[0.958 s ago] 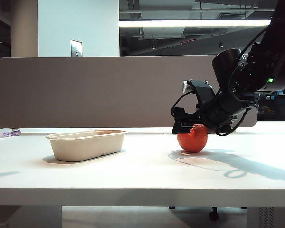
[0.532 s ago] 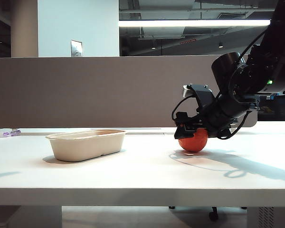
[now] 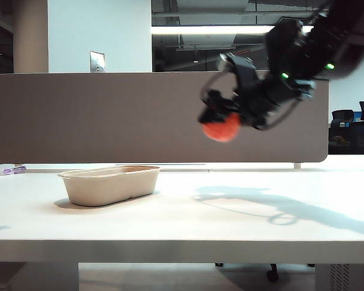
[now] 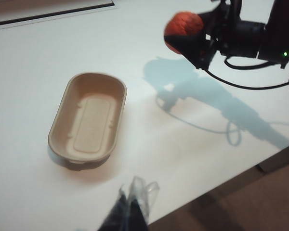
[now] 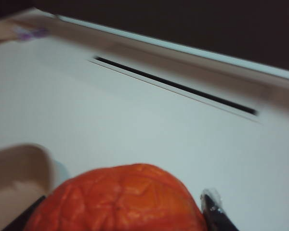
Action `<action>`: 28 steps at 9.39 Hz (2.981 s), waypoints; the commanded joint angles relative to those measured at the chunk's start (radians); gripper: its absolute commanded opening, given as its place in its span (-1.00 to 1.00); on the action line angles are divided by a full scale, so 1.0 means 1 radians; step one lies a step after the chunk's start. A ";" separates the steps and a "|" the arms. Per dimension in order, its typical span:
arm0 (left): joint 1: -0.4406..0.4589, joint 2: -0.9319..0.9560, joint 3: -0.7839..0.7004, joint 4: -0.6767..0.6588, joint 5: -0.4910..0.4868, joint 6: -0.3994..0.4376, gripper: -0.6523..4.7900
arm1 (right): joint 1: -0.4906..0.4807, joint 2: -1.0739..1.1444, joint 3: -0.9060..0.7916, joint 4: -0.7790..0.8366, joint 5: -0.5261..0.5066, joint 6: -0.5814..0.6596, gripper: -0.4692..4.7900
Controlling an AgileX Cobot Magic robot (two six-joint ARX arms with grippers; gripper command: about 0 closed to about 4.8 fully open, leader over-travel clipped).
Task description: Pick up the orange and place it into the paper lunchbox.
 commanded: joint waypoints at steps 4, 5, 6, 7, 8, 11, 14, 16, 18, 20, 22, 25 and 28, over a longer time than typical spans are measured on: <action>0.001 -0.004 0.056 -0.001 -0.038 0.001 -0.78 | 0.262 0.141 0.209 0.018 0.074 -0.001 -0.19; 0.001 -0.004 0.056 -0.001 -0.038 0.001 -0.78 | 0.298 0.203 0.262 0.017 0.074 -0.002 -0.19; 0.001 -0.004 0.056 -0.001 -0.038 0.001 -0.78 | 0.312 0.235 0.281 0.016 0.074 -0.002 -0.19; 0.001 -0.004 0.056 -0.001 -0.038 0.001 -0.78 | 0.327 0.273 0.297 0.010 0.081 0.000 -0.19; 0.001 -0.004 0.056 -0.001 -0.038 0.001 -0.78 | 0.333 0.303 0.311 -0.005 0.085 0.014 -0.19; 0.001 -0.003 0.056 -0.001 -0.038 0.001 -0.78 | 0.346 0.330 0.316 -0.042 0.084 0.028 0.76; 0.001 -0.004 0.056 -0.002 -0.038 0.001 -0.78 | 0.345 0.330 0.316 -0.042 0.085 0.027 0.86; 0.001 -0.003 0.056 -0.002 -0.039 0.001 -0.78 | 0.346 0.246 0.315 -0.085 0.070 0.028 0.55; 0.001 -0.003 0.056 -0.002 -0.039 0.001 -0.78 | 0.343 0.176 0.315 -0.167 0.070 0.028 0.10; 0.001 -0.003 0.056 -0.008 -0.045 0.001 -0.78 | 0.340 -0.039 0.315 -0.760 0.082 0.021 -0.84; 0.001 -0.003 0.056 -0.007 -0.045 0.001 -0.78 | 0.344 -0.095 0.315 -0.924 0.102 0.020 -0.84; 0.001 -0.003 0.055 -0.001 -0.045 0.002 -0.78 | 0.343 -0.299 0.302 -1.235 0.194 0.002 -0.84; 0.001 -0.067 -0.108 0.097 -0.093 0.005 -0.78 | 0.337 -0.799 0.034 -1.250 0.366 0.004 -0.84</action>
